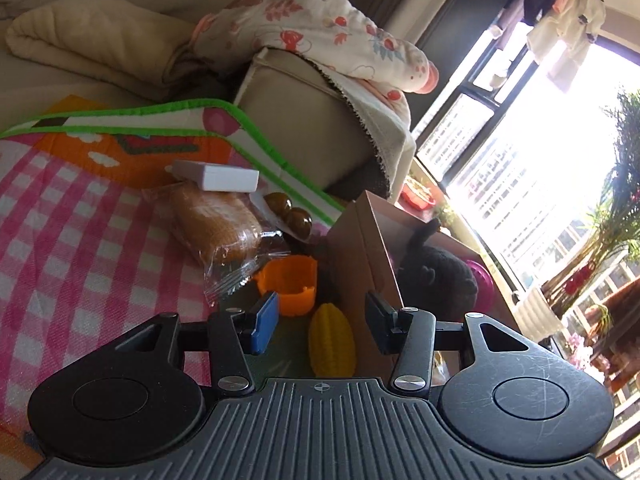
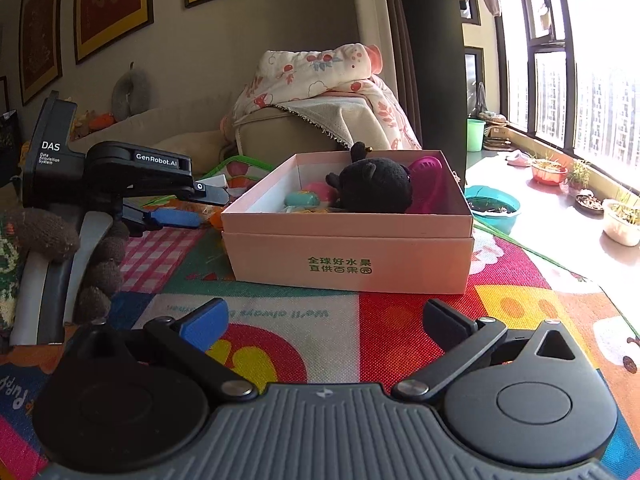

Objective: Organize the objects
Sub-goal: 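Grasp the orange cup with the left gripper while the right gripper grasps the white box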

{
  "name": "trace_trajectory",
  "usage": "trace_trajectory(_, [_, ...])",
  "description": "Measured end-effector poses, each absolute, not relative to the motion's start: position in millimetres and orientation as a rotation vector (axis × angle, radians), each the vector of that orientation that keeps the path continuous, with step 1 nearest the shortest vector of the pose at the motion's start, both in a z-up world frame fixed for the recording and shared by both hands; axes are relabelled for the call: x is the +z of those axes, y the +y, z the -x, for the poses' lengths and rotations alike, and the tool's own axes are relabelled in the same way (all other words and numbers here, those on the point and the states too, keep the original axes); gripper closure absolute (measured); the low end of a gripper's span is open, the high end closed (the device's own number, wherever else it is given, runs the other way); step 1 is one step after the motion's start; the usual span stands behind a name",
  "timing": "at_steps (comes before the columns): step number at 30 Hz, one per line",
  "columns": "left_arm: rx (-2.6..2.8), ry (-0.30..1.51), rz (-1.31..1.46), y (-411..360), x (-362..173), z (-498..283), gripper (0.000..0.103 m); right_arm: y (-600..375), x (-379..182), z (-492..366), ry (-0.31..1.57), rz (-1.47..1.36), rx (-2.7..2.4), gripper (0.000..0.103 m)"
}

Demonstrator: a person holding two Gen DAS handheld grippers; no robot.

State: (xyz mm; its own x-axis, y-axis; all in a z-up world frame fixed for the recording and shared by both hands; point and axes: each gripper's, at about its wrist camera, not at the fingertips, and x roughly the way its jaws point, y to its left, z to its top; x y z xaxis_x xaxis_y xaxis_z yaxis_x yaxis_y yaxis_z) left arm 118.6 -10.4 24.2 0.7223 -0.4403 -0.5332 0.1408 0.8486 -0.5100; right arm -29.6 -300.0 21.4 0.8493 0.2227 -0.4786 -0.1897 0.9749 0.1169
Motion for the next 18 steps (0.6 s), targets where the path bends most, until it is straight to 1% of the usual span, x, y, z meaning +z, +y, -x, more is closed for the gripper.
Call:
trace_trajectory(2, [-0.238, 0.741, 0.472, -13, 24, -136, 0.052, -300, 21, 29, 0.513, -0.065, 0.233, 0.000])
trace_trajectory(4, [-0.188, 0.757, 0.486, -13, 20, -146, 0.054, -299, 21, 28, 0.518, -0.060, 0.223, 0.000])
trace_trajectory(5, [-0.187, 0.767, 0.488, -14, 18, -149, 0.058, -299, 21, 28, 0.516, -0.060, 0.221, 0.000])
trace_trajectory(6, [-0.188, 0.781, 0.482, -15, 15, -152, 0.063, -300, 21, 29, 0.513, -0.064, 0.221, 0.000])
trace_trajectory(12, [-0.265, 0.788, 0.452, -14, 12, -140, 0.065, -301, 20, 24, 0.538, -0.075, 0.199, 0.000])
trace_trajectory(18, [-0.365, 0.775, 0.322, 17, 14, -74, 0.065, -293, 19, 18, 0.569, -0.031, 0.184, 0.000])
